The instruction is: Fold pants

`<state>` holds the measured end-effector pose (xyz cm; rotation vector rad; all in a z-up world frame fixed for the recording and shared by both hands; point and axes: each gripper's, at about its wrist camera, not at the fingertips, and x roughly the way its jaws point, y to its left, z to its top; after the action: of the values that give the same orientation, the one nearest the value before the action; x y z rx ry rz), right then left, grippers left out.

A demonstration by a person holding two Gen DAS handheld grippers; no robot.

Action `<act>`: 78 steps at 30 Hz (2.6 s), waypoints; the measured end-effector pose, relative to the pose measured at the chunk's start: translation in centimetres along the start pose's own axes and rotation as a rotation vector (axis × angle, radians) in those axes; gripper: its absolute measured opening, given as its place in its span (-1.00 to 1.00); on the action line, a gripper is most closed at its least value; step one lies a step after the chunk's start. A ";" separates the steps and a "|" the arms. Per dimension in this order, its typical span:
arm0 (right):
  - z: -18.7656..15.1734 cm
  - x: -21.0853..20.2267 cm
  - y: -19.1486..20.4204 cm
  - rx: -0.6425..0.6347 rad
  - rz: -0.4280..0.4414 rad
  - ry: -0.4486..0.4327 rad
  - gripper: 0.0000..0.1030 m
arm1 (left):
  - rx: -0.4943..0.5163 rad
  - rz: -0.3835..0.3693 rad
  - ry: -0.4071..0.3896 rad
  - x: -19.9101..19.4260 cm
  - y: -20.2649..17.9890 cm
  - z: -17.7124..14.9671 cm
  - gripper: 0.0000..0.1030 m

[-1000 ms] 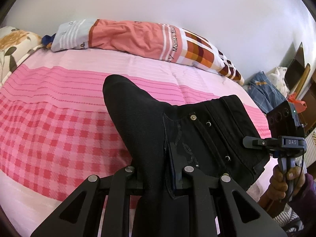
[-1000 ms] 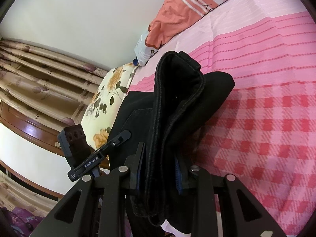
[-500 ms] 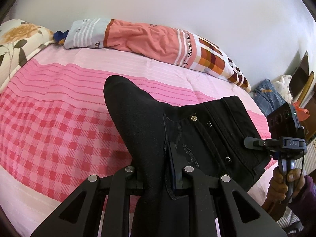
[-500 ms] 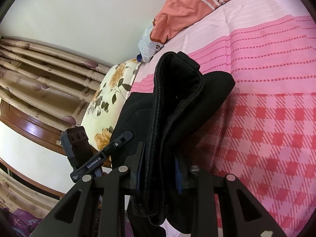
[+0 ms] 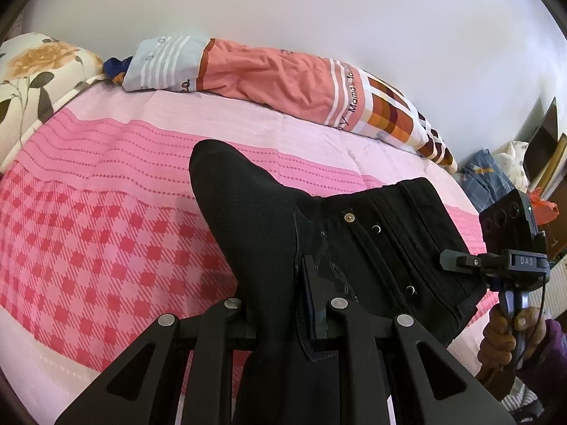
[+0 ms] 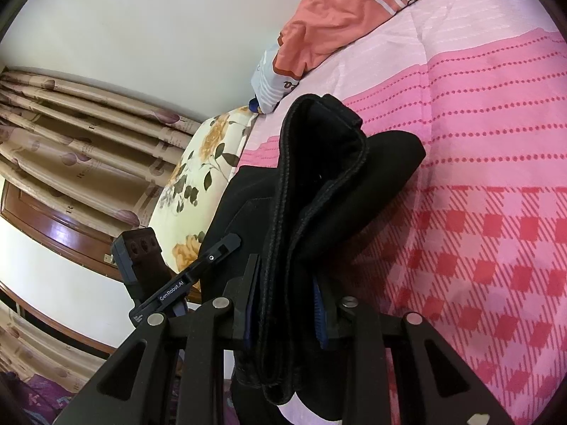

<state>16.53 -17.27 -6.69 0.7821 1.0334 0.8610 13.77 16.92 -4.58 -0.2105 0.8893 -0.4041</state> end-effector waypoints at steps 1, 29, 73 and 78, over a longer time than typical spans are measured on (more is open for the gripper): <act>0.1 0.1 0.0 -0.002 -0.001 0.000 -0.50 | -0.002 0.000 -0.001 0.1 0.2 0.2 -0.67; 5.6 4.3 -0.1 -0.022 0.017 -0.030 -0.51 | -0.008 0.038 -0.051 3.3 3.8 7.2 -0.67; 9.2 5.2 -1.2 -0.030 0.031 -0.074 -0.51 | -0.004 0.056 -0.081 7.2 5.5 11.9 -0.67; 9.2 5.1 -1.2 -0.030 0.031 -0.077 -0.51 | -0.004 0.054 -0.081 7.2 5.5 11.9 -0.67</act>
<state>26.75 -14.61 -6.86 0.8020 0.9403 0.8648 28.61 18.95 -4.24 -0.2045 0.8148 -0.3413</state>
